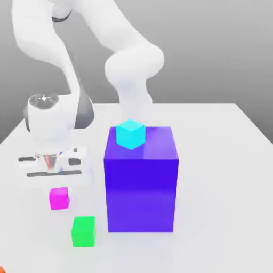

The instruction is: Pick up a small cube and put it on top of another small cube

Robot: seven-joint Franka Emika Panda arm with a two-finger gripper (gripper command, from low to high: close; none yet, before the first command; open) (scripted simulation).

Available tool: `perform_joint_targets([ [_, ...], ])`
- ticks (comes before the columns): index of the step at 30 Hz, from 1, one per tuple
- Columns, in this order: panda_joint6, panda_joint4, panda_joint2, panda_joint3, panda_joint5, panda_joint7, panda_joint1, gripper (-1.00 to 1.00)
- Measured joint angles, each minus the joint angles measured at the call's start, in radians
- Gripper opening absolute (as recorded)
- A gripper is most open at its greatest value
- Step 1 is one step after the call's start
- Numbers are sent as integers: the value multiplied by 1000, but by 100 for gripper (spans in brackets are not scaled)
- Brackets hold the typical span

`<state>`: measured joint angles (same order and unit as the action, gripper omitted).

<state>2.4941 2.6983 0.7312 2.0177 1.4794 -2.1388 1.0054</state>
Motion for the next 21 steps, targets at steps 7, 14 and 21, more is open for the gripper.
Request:
perform_joint_targets([
  [7, -108, 52, -26, -348, -239, -97, -288, -100],
  [14, -290, -59, -6, -645, -439, 126, -531, -100],
  [21, -476, -118, -27, -907, -390, 312, -725, -100],
])
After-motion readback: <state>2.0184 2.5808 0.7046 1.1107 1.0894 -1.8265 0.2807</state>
